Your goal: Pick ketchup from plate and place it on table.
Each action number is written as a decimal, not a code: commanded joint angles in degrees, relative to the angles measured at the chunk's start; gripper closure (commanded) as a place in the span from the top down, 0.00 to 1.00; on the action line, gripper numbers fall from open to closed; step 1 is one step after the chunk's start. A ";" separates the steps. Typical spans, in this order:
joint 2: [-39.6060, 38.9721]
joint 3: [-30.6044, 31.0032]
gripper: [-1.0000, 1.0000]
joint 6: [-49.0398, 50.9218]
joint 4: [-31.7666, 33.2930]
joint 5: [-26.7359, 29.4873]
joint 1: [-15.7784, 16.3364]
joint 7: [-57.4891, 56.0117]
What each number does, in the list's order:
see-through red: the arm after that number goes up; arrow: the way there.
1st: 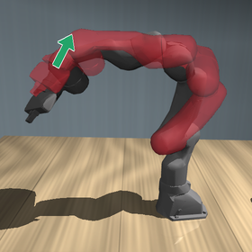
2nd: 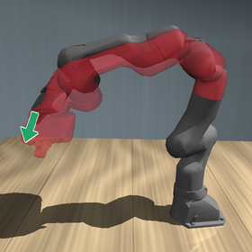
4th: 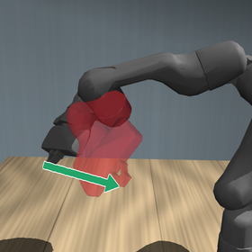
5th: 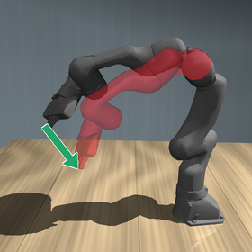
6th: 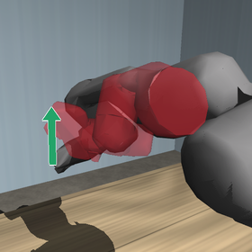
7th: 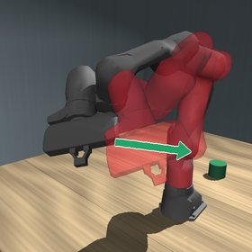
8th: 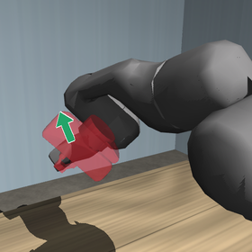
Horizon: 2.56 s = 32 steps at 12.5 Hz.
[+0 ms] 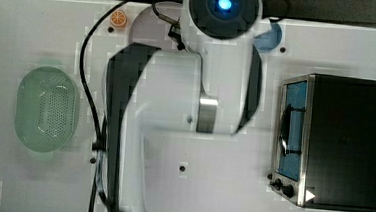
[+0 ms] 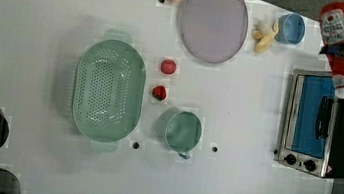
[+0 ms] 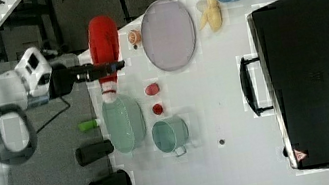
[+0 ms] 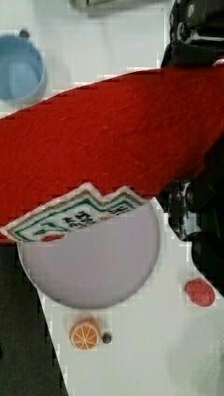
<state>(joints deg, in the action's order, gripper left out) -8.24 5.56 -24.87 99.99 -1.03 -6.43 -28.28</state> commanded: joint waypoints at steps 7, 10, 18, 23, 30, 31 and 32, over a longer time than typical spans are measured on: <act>7.66 -4.96 0.62 -6.55 23.97 -0.31 -1.76 -0.17; 7.45 -4.42 0.62 -16.72 32.16 -0.52 -1.61 5.16; -0.82 -0.89 0.65 -35.24 40.48 -0.53 -1.06 15.45; -2.08 -0.64 1.00 -37.33 40.81 -0.52 -0.95 15.45; 10.19 -0.83 1.00 -21.78 31.47 -0.36 -0.98 21.79; 11.50 -0.82 1.00 -16.86 28.81 -0.36 -0.99 23.15; 12.45 -0.84 1.00 -12.46 25.89 -0.34 -0.99 24.95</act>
<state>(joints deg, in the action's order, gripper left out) 2.41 4.96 -38.58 129.14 -1.96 -6.74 -8.30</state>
